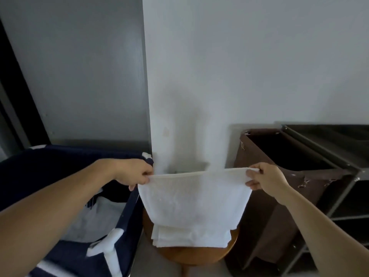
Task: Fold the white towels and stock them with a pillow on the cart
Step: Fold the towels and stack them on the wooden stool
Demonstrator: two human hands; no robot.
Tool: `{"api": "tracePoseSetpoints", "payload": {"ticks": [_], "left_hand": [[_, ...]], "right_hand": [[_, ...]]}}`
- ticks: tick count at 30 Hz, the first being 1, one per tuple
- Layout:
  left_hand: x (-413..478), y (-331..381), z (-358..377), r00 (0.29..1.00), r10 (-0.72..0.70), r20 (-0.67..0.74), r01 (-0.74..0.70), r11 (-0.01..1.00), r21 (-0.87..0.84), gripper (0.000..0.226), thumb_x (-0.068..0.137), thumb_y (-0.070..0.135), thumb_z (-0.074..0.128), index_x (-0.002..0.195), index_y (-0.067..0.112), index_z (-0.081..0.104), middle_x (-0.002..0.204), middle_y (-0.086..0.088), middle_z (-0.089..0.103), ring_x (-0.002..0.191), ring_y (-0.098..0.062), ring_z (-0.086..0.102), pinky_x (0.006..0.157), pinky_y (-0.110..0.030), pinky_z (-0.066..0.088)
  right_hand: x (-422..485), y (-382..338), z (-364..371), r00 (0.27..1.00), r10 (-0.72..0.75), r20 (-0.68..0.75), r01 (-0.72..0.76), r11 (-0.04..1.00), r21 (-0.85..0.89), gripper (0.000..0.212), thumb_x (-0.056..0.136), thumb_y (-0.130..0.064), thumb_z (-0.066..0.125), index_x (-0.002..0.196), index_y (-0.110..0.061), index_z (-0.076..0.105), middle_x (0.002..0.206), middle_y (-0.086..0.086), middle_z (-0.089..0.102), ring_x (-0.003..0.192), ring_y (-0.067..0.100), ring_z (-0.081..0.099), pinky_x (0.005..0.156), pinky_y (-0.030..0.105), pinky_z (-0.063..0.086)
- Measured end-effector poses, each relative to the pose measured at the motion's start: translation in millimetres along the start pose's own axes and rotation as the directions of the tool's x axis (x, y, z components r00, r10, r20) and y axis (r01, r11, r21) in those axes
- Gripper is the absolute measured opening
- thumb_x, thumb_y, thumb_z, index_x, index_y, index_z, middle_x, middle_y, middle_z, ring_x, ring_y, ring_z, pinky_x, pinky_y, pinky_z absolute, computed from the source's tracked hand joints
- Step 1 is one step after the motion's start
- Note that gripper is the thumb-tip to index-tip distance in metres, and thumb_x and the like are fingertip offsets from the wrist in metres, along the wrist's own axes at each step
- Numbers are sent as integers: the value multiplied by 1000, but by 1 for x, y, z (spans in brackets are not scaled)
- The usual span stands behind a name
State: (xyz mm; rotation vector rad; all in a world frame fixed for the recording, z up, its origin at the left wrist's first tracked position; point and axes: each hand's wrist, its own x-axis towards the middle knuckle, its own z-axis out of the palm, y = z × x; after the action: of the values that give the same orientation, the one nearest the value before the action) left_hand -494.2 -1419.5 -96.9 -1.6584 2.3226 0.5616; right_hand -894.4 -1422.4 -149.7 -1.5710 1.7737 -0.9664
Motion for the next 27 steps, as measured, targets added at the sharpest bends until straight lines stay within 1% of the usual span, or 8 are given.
{"api": "tracePoseSetpoints", "payload": {"ticks": [4,7,9,13,17,20,24,27], "left_hand": [[17,0,45,962,-8,272,16,1000,-25,9,94,28,54,99,28,62,96,-7,72,66,-8,61,71,-27,48],[48,-11,65,940,-50,338,67,997,-38,11,92,30,55,99,29,63,99,-7,73,67,-8,61,74,-28,49],[74,-20,65,951,-64,303,91,993,-73,10,93,32,55,99,29,64,97,-4,73,70,-8,62,78,-28,50],[140,-37,51,990,-103,97,123,962,-242,12,98,30,54,101,24,64,101,3,67,89,-11,64,86,-29,52],[229,-56,46,980,-197,-20,169,884,-435,10,99,24,54,100,19,62,103,-2,63,93,-15,59,75,-27,47],[301,-69,56,950,-300,-84,197,788,-584,10,99,22,53,101,19,62,103,0,64,95,-13,60,74,-24,46],[387,-84,89,866,-482,-132,257,656,-710,14,101,22,47,110,18,57,104,-3,62,94,-16,60,74,-26,49],[440,-91,124,797,-595,-108,325,572,-753,20,103,20,44,120,14,51,109,-6,57,84,-12,54,64,-23,43]], "right_hand": [[-9,31,2,950,149,275,-120,985,-120,11,94,-17,66,100,-8,66,81,14,74,70,24,73,67,31,60],[-1,55,10,913,197,357,-118,966,-231,9,95,-20,66,98,-12,68,78,12,74,74,30,70,63,25,52],[18,68,20,924,189,331,-103,960,-261,10,95,-24,65,95,-15,68,77,10,72,72,24,67,61,24,47],[77,88,43,956,169,238,-106,960,-259,10,96,-28,63,94,-20,67,88,0,67,83,15,63,65,22,44],[159,119,71,965,172,197,-132,971,-200,13,97,-27,61,99,-16,68,94,-1,68,88,12,61,66,22,42],[220,145,99,962,209,177,-193,976,-102,11,97,-23,62,101,-14,67,94,-3,67,88,10,60,66,21,42],[293,181,141,940,309,143,-315,949,24,5,98,-21,61,100,-18,63,95,-2,64,88,13,60,63,24,45],[328,215,182,915,387,118,-393,919,33,9,97,-21,61,105,-17,63,93,-4,62,83,9,57,63,24,46]]}}
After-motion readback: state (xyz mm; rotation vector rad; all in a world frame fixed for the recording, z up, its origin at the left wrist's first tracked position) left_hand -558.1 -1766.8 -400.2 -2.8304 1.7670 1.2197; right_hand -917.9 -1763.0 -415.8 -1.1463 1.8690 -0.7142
